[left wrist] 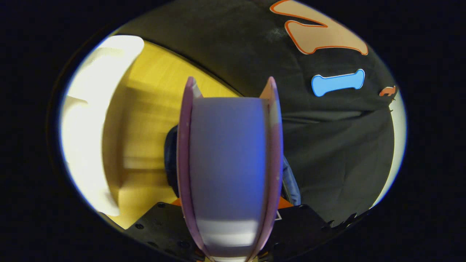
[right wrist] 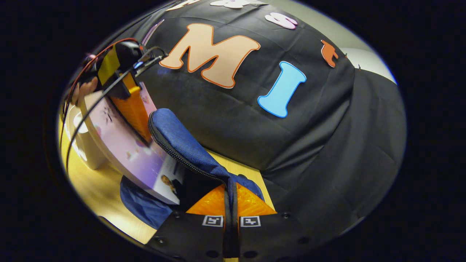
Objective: Open the schoolbag, grab two books from the bookshelf and put them into the schoolbag.
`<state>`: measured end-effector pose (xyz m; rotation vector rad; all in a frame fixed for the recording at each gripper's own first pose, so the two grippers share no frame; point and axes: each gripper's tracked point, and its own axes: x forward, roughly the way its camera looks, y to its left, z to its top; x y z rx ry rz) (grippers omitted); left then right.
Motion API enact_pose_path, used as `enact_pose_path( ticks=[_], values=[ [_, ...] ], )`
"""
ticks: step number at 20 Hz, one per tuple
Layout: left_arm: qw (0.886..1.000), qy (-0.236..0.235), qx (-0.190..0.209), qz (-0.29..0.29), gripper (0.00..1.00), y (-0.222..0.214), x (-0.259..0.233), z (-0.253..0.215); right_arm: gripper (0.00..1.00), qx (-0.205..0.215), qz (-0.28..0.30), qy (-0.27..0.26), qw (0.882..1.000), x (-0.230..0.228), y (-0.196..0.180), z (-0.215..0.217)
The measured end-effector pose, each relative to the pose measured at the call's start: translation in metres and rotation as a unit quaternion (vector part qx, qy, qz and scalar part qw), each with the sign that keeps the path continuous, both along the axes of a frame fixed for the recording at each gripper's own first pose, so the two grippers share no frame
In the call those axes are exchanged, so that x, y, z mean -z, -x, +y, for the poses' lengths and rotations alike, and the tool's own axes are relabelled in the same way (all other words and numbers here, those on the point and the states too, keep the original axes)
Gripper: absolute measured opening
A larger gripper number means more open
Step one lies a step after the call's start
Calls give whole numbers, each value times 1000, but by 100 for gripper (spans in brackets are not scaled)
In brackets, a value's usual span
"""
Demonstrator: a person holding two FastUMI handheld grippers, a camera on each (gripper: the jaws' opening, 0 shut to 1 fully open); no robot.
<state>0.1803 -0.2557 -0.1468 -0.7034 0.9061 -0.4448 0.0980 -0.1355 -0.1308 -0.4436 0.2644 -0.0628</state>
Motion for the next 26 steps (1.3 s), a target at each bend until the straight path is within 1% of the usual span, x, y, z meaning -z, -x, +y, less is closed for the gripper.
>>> enact_pose_path(
  ticks=[3, 6, 9, 10, 11, 12, 13, 14, 17, 19, 20, 21, 22, 23, 24, 25, 26],
  values=[
    [999, 34, 27, -22, 44, -8, 10, -38, 3, -1, -11, -11, 1000, -4, 0, 0],
    [998, 45, 32, -25, 44, -19, 31, -62, 3, -6, -21, -17, 1000, -9, 2, 4],
    [998, 48, 38, -24, 44, -31, 52, -79, 3, -11, -25, -20, 999, -11, 5, 7],
    [998, 53, 38, -26, 44, -34, 57, -83, 5, -9, -26, -23, 999, -13, 5, 9],
    [997, 60, 36, -27, 44, -39, 62, -89, 3, -10, -27, -29, 999, -13, 5, 12],
    [997, 70, 35, -27, 44, -43, 67, -94, 3, -11, -29, -34, 999, -13, 6, 16],
    [996, 81, 35, -25, 44, -46, 72, -99, 3, -12, -26, -34, 999, -9, 8, 19],
    [995, 91, 37, -24, 44, -47, 75, -104, 1, -12, -24, -32, 999, -9, 9, 21],
    [993, 107, 41, -27, 44, -50, 90, -108, 5, -10, -20, -34, 999, -6, 10, 22],
    [994, 98, 45, -20, 44, -53, 99, -116, 1, -2, -15, -35, 999, -2, 9, 18],
    [994, 99, 47, -16, 44, -55, 99, -120, 5, 3, -13, -34, 999, 0, 9, 16],
    [994, 101, 47, -11, 44, -59, 98, -122, 5, 7, -13, -36, 999, -1, 9, 14],
    [995, 90, 43, -12, 44, -59, 101, -121, 3, 11, -14, -38, 999, -2, 8, 12],
    [997, 71, 38, -17, 44, -60, 102, -115, 5, 14, -14, -39, 999, -2, 8, 10],
    [998, 52, 35, -18, 44, -58, 104, -109, 3, 18, -14, -38, 999, -3, 8, 8],
    [999, 35, 28, -23, 49, -59, 104, -101, 5, 22, -14, -40, 999, -2, 7, 5],
    [999, 23, 16, -35, 55, -61, 99, -93, 3, 26, -13, -43, 999, -3, 8, 2]
  ],
)
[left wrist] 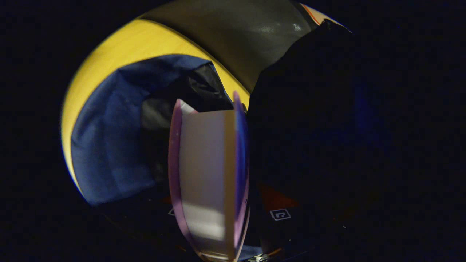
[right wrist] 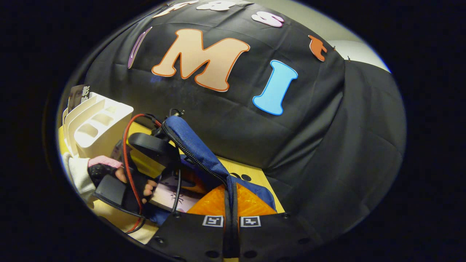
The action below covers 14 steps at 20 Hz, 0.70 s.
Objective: Open the schoolbag, grab two books from the bookshelf and put them into the schoolbag.
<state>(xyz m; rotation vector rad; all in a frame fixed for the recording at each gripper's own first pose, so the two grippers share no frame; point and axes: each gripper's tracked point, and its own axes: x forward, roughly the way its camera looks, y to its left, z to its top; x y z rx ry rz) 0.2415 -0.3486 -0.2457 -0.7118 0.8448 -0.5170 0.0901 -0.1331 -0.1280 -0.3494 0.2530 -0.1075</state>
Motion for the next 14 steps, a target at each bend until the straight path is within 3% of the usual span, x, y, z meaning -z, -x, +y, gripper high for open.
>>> enact_pose_path(
  ticks=[3, 4, 6, 7, 11, 14],
  values=[
    [998, -47, -31, -22, 62, 1, -12, 27, 3, 10, 1, -1, 1000, 0, 1, -9],
    [998, -54, -35, -26, 72, 1, -18, 33, 5, 13, 3, 0, 1000, 0, 1, -11],
    [998, -56, -34, -24, 79, 7, -26, 40, 3, 18, 7, 2, 1000, 4, 4, -17],
    [997, -59, -33, -23, 75, 12, -29, 43, 3, 20, 9, 3, 1000, 5, 6, -19],
    [995, -91, -34, -24, 96, 35, -44, 61, 3, 27, 16, 6, 999, 7, 10, -27],
    [993, -108, -19, -42, 95, 52, -67, 67, 3, 26, 25, 2, 999, 14, 16, -27]
  ],
)
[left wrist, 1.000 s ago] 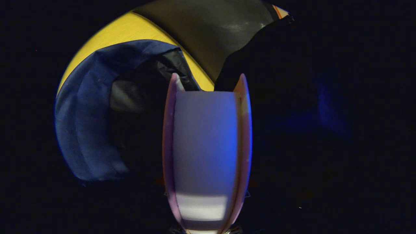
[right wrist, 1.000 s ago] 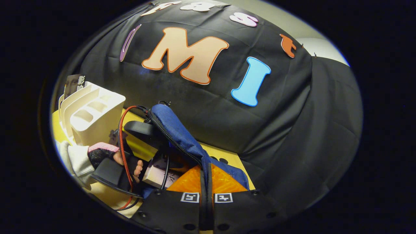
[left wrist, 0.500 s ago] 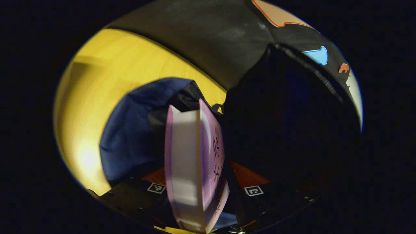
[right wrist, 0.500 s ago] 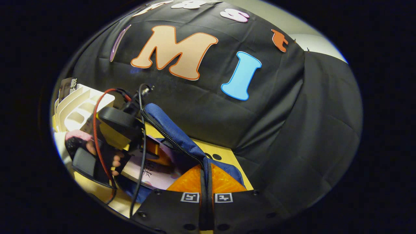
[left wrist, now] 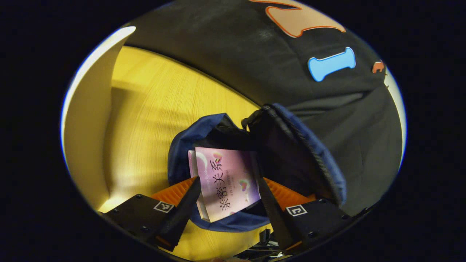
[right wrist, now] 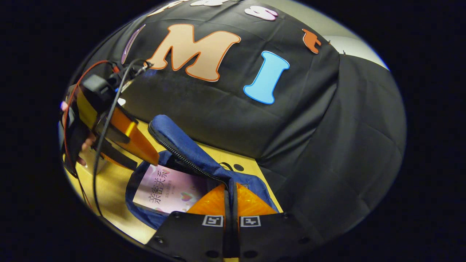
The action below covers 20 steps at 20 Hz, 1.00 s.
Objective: Open the schoolbag, grab two books from the bookshelf and put them into the schoolbag.
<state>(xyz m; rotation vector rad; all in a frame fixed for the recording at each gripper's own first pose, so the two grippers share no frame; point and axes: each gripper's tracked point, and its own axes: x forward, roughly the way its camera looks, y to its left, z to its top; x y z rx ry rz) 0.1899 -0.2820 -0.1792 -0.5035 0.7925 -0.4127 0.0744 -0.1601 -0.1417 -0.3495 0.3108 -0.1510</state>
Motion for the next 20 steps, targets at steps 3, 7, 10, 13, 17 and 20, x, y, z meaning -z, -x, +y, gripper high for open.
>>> enact_pose_path(
  ticks=[3, 7, 10, 13, 17, 20],
  values=[
    [999, -38, 21, -17, 95, 23, -20, 12, 3, -4, -2, 11, 1000, 3, 3, 2],
    [997, -67, 41, -23, 95, 56, -50, 38, 3, -4, -4, 10, 1000, 4, 5, 2],
    [996, -83, 28, -16, 95, 71, -72, 76, 3, -1, -5, 8, 1000, 5, 9, 2],
    [995, -103, -13, -9, 96, 78, -97, 133, 3, -1, -4, 13, 1000, 7, 12, 2],
    [990, -128, -64, -11, 95, 91, -140, 212, 3, 5, -2, 10, 1000, 10, 17, 0],
    [981, -162, -103, -8, 95, 102, -162, 276, 3, 11, -1, 15, 1000, 8, 18, 1]
  ],
)
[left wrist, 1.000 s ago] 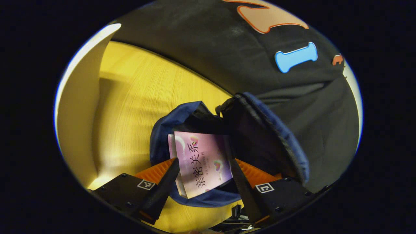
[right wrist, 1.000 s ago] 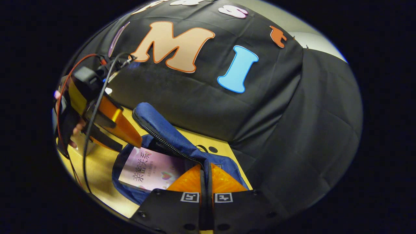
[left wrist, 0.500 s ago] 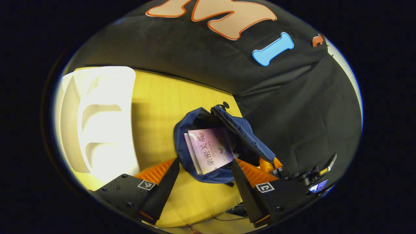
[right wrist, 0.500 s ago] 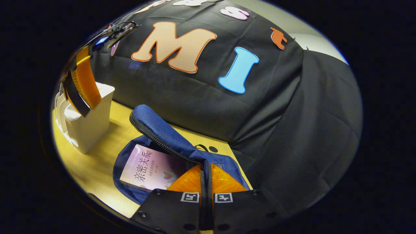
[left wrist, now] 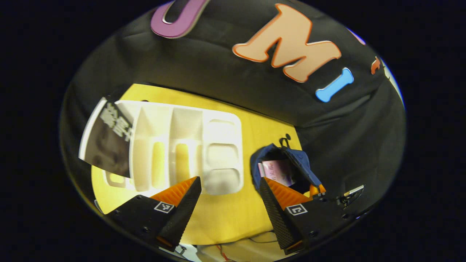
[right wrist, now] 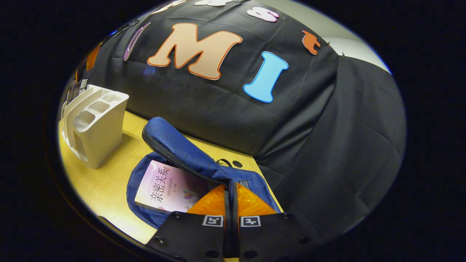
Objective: Open the schoolbag, grab two books from the bookshelf and put them into the schoolbag.
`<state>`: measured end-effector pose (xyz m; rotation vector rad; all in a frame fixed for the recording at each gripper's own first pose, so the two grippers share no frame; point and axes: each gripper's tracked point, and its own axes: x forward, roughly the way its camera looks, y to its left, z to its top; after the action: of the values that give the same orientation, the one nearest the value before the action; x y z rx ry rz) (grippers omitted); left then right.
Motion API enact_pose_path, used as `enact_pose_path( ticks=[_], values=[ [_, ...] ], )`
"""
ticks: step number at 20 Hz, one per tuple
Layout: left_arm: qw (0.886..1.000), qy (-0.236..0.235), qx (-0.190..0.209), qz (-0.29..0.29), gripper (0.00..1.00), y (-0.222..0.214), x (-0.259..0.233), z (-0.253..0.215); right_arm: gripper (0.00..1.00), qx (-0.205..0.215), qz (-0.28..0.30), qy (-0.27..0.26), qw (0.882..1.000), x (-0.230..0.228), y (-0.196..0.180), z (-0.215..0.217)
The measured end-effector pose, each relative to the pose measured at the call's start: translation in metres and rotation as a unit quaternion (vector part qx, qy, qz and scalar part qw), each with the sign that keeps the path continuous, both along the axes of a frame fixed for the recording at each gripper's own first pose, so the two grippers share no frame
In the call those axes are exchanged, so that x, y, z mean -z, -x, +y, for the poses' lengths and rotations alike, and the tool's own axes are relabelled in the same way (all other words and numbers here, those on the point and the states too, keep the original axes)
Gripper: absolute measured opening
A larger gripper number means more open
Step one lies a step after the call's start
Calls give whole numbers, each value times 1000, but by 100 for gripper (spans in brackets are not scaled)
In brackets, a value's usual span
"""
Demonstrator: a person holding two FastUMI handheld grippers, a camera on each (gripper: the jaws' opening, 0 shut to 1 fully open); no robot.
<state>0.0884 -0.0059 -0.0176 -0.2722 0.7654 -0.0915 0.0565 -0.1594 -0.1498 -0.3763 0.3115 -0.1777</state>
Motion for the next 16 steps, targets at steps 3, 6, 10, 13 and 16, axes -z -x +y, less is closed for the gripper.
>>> enact_pose_path(
  ticks=[3, 6, 10, 13, 16],
  values=[
    [999, -20, -35, 14, 95, 14, -14, 52, 3, 9, 1, 1, 1000, 1, 3, -1],
    [997, -45, -68, 16, 94, 19, -30, 105, 3, 16, 4, 5, 1000, 2, 3, 2],
    [993, -65, -101, 4, 94, 8, -52, 166, 3, 24, 7, 14, 1000, 3, -1, 4],
    [989, -75, -124, 17, 94, -3, -41, 205, 3, 34, 9, 15, 999, 4, -2, 4],
    [987, -67, -137, 43, 93, -11, -15, 228, 3, 38, 14, 18, 999, 5, -2, 6]
  ],
)
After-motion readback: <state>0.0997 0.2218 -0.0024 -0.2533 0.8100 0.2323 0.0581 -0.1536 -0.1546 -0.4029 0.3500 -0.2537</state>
